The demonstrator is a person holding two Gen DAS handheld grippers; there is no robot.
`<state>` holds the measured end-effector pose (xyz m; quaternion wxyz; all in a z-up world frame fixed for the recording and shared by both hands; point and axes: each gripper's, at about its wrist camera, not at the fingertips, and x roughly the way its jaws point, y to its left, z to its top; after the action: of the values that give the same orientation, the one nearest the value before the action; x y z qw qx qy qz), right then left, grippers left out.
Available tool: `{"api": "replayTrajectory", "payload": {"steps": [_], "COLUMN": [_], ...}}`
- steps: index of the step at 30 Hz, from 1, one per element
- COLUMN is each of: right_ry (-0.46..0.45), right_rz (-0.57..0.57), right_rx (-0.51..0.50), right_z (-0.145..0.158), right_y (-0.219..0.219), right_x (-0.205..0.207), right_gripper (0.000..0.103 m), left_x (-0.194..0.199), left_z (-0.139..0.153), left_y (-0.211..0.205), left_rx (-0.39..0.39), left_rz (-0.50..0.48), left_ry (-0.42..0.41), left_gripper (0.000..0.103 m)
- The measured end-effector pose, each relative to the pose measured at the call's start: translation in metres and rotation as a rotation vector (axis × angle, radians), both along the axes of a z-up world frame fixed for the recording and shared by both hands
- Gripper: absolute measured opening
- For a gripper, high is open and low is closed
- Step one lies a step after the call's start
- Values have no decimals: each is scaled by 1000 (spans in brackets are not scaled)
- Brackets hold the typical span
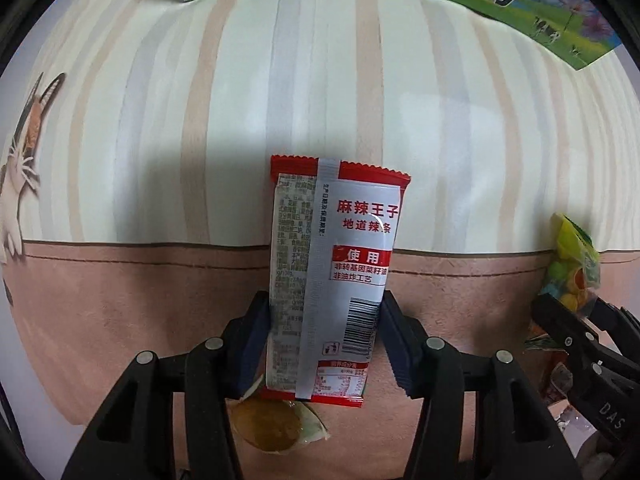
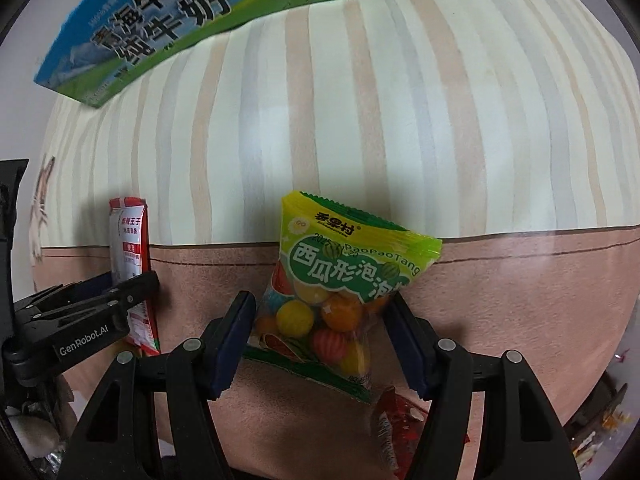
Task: Organize snacks
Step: 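Lift both packs and carry them over the box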
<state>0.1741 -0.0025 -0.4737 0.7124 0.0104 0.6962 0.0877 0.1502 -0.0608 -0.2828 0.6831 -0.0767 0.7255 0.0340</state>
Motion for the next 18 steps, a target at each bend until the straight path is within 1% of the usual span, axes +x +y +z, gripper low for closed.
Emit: {"api": "replayTrajectory", "payload": {"steps": [3, 6, 8, 9, 10, 11, 13, 14, 15, 18], "right_ry": [17, 33, 35, 33, 30, 26, 13, -1, -10, -28], "right_rz": [-43, -62, -68, -73, -78, -84, -79, -76, -75, -75], "right_rx": [17, 23, 15, 13, 14, 16, -5, -22, -21, -7], "right_z": [-6, -11, -13, -15, -18, -19, -20, -18, -19, -12], "right_y": [1, 8, 12, 12, 16, 19, 17, 18, 11, 9], "right_x": [5, 12, 13, 14, 16, 17, 17, 16, 14, 12], "right_gripper": [76, 81, 82, 82, 82, 81, 72, 65, 62, 59], "left_x": [8, 15, 17, 19, 19, 17, 12, 11, 9, 7], "left_z": [-7, -12, -12, -10, -9, -10, -5, -3, 0, 11], "left_y": [-4, -9, -5, 5, 9, 28, 32, 32, 33, 33], "left_rx": [1, -11, -23, -30, -35, -38, -34, -27, -23, -19], "left_rz": [-3, 1, 11, 19, 28, 32, 35, 31, 28, 25], "left_ry": [16, 29, 29, 26, 20, 15, 0, -6, -15, -31], "left_gripper": [52, 53, 53, 53, 51, 51, 49, 48, 47, 46]}}
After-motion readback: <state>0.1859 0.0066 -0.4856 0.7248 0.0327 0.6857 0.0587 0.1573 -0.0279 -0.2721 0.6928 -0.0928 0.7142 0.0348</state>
